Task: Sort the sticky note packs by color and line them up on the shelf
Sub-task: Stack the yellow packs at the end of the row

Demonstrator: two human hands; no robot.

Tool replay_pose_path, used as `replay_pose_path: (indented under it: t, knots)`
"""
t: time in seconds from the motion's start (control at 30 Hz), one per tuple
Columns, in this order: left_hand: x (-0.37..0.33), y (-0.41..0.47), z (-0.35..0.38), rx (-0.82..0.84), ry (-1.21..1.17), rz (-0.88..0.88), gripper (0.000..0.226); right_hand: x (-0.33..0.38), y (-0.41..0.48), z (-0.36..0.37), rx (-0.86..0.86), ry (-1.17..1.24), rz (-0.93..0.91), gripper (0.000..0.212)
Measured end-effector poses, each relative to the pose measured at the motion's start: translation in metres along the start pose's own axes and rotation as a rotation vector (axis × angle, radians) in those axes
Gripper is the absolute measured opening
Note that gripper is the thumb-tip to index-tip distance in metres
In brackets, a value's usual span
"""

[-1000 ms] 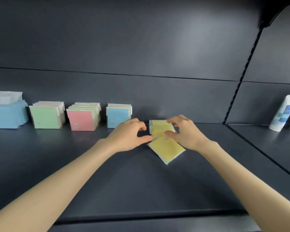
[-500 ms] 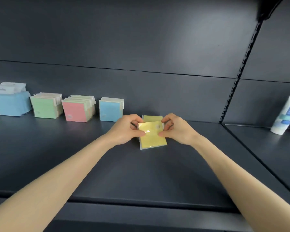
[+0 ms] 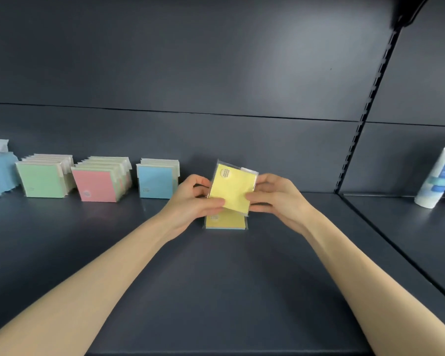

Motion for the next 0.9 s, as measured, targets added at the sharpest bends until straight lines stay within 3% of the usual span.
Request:
replay_pose_path:
  t: [0.07, 0.2, 0.4, 0.53, 0.63, 0.73, 0.8, 0.9]
  knots:
    - [-0.001, -0.002, 0.004, 0.059, 0.066, 0.012, 0.037, 0.005, -0.001, -0.001, -0.008, 0.084, -0.029, 0.021]
    - [-0.009, -0.001, 0.002, 0.024, 0.082, 0.056, 0.017, 0.013, -0.004, 0.001, -0.005, 0.159, -0.084, 0.024]
    - [-0.007, -0.006, 0.004, 0.050, -0.007, 0.047, 0.024, 0.005, -0.009, 0.010, 0.069, 0.101, -0.018, 0.030]
    - [-0.003, -0.010, 0.008, 0.046, -0.045, 0.017, 0.027, 0.006, -0.008, 0.004, -0.016, 0.114, -0.039, 0.030]
    - [-0.005, -0.007, 0.003, -0.017, 0.125, 0.108, 0.022, 0.006, -0.008, 0.000, -0.048, 0.100, -0.059, 0.027]
    - [-0.007, 0.001, -0.016, -0.208, 0.367, 0.187, 0.022, 0.004, -0.006, -0.010, -0.121, 0.094, -0.068, 0.027]
    - [0.001, 0.007, -0.025, -0.244, 0.534, 0.163, 0.040, 0.002, -0.005, -0.018, -0.165, 0.108, -0.062, 0.028]
    - [0.020, 0.009, -0.027, -0.166, 0.768, 0.030, 0.069, -0.003, -0.004, -0.022, -0.172, 0.068, -0.041, 0.025]
Point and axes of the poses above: each hand's wrist, its own y-axis towards the middle knuckle, its own z-axis out of the palm, x = y × z, the point moved 7 cm from there along y, towards the middle knuckle, and after that the axes turned 12 degrees about -x, right-handed, at the moved point
